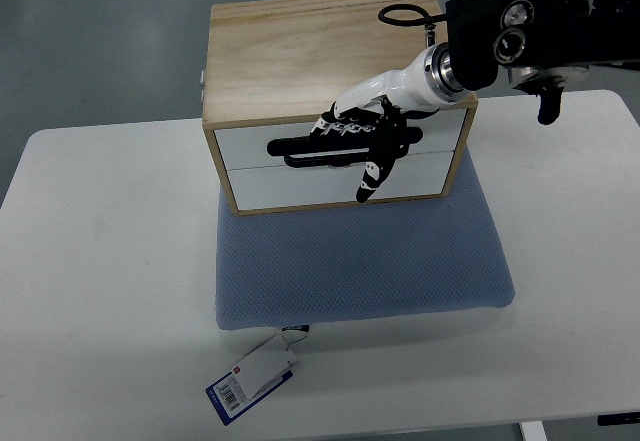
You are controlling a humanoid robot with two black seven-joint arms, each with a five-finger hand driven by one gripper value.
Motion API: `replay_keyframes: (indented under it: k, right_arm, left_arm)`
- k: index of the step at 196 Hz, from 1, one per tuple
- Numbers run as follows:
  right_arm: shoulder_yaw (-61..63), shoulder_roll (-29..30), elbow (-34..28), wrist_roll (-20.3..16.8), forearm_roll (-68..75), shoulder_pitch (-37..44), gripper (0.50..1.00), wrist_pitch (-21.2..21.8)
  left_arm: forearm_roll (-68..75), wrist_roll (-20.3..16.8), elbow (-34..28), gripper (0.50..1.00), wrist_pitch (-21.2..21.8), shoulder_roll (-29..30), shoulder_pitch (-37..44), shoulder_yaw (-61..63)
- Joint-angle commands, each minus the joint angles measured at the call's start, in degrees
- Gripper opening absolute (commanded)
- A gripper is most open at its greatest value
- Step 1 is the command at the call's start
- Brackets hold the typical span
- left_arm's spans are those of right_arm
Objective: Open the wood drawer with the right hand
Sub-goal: 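Lower the right hand and hook fingers around the upper black handle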
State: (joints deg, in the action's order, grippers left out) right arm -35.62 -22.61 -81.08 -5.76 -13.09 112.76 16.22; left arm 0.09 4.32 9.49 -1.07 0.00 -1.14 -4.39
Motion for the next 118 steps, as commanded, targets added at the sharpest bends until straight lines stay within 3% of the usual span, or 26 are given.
replay_keyframes:
  k: [1,60,118]
  right_arm:
    - [-0.68,0.38,0.04,-0.04,0.0,-0.34,0.924,-1.19]
    - [-1.3,0.82,0.13,-1.18,0.0,-1.49,0.921,-3.21]
    - [-1.91,0.11,0.04,-1.27,0.08,-1.31,0.921,-1.45]
  left_arm:
    - [0.0,-0.02,0.0,1.0,0.01,0.0,0.0,0.0]
    - [0.0,-0.02,0.0,1.0,0.01,0.0,0.0,0.0]
    - [0.0,-0.02,0.0,1.0,0.01,0.0,0.0,0.0]
